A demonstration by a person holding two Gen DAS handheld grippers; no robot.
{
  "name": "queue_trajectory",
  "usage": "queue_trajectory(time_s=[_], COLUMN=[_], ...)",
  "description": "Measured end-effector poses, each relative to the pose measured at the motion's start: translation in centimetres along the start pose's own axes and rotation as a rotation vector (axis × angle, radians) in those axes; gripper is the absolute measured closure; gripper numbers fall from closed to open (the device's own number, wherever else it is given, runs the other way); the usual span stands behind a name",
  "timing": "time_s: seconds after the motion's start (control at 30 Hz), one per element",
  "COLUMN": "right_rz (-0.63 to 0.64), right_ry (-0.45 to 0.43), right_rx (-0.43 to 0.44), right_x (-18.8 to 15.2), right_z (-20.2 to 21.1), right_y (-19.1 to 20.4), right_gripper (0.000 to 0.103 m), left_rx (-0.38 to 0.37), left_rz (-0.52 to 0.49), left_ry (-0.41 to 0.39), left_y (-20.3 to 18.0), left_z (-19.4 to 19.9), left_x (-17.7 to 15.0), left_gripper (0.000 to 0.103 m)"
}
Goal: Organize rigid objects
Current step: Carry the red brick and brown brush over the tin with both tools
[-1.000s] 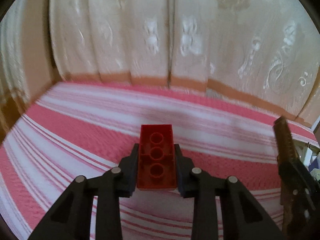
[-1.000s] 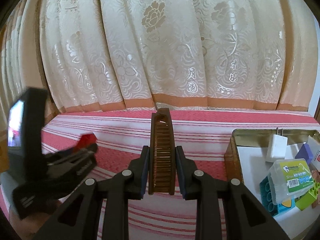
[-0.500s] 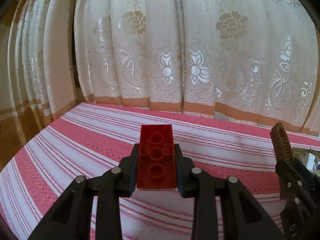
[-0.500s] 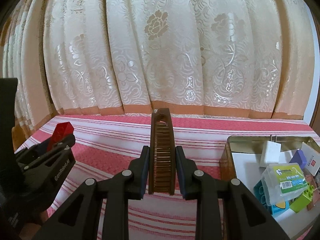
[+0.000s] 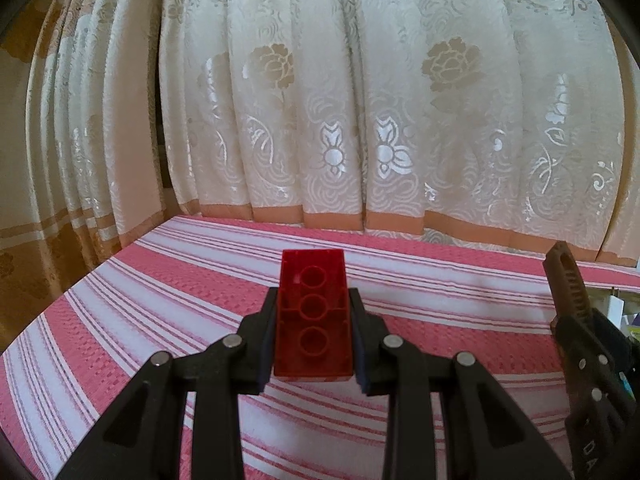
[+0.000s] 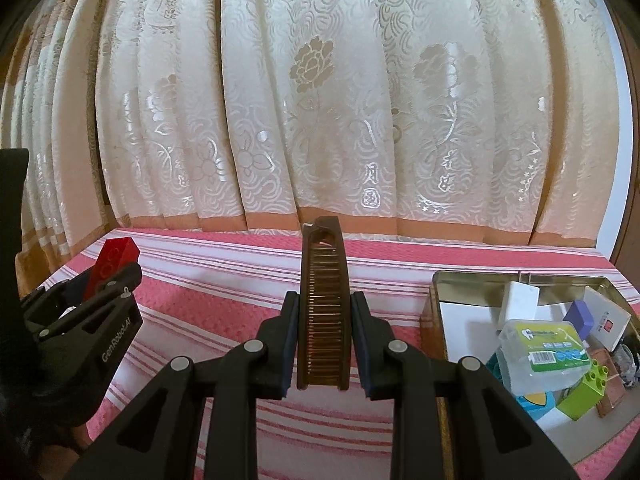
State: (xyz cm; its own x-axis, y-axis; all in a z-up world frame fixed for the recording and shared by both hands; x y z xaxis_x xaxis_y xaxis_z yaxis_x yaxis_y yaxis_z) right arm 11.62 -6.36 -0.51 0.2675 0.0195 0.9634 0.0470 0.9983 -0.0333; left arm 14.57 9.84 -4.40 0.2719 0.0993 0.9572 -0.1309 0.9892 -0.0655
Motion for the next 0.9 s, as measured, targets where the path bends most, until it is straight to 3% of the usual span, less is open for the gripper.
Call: queue_trajectory(time_s=[0.9], right_rz=[-0.005], right_ry=[-0.005], right_rx=[-0.001], right_x=[-0.7], right_z=[2.5], right_y=[-1.4], right_gripper=[0.075], left_rx=[0.005], left_rz=[0.005], left_ry=[-0.041], left_y=[-0.5], left_z=[3.1], left_x=[-0.2], left_gripper=[0.073])
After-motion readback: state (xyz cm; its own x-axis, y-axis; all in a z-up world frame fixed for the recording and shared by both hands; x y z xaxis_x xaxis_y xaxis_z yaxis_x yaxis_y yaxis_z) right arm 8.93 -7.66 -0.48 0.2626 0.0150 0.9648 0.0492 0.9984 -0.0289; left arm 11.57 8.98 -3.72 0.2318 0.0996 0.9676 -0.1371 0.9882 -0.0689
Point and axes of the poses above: each gripper's, at about its wrist camera, not at the fingertips, and z roughly against the way its jaws point, y to its left, x to its top, the point moved 7 cm from there along -z, roughly the way its jaws point, and after that the axes turned 8 degrees about -y, right-handed, at the moved point
